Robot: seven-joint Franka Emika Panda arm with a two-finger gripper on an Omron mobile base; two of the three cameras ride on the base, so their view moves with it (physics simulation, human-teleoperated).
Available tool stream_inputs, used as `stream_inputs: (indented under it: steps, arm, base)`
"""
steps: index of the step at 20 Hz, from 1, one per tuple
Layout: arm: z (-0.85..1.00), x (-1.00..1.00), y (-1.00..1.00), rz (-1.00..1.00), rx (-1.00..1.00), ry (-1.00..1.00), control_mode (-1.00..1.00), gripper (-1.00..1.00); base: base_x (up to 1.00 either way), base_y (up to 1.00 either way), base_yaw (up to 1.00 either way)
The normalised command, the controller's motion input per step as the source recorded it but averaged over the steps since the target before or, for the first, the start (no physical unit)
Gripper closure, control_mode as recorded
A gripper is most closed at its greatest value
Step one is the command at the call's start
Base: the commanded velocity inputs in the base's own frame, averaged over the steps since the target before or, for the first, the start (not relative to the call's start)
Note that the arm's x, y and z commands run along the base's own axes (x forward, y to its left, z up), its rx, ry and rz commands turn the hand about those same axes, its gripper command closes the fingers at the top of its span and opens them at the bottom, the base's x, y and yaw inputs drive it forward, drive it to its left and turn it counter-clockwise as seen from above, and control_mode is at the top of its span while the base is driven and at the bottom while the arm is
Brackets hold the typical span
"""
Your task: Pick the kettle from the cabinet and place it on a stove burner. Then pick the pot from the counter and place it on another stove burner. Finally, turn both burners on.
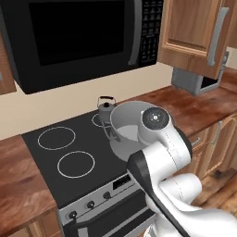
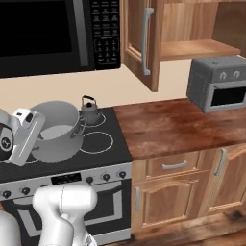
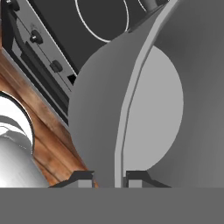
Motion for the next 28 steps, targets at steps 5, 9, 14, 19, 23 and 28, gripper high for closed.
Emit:
stream_inputs:
  steps: [5,9,14,19,23,28]
  arm:
    - [0.0,0.0,0.0,0.0,0.0,0.0,1.0,1.0]
    - [0.0,0.0,0.0,0.0,0.0,0.0,1.0,1.0]
    - [0.0,0.0,0.0,0.0,0.0,0.0,1.0,1.0]
    - [0.0,0.0,-0.01,0.0,0.0,-0.01,-1.0,1.0]
    - [0.0,0.0,-0.04,0.0,0.0,-0.03,-1.0,1.0]
    - [0.0,0.0,0.0,-0.03,0.0,0.0,-1.0,1.0]
  base:
    - [0.28,-0.1,0.06]
    - [0.3,-0.11,0.05]
    - [0.11,-0.02,0.02]
    - [0.0,0.0,0.0]
    - [0.0,0.0,0.0]
    - [0.0,0.0,0.0]
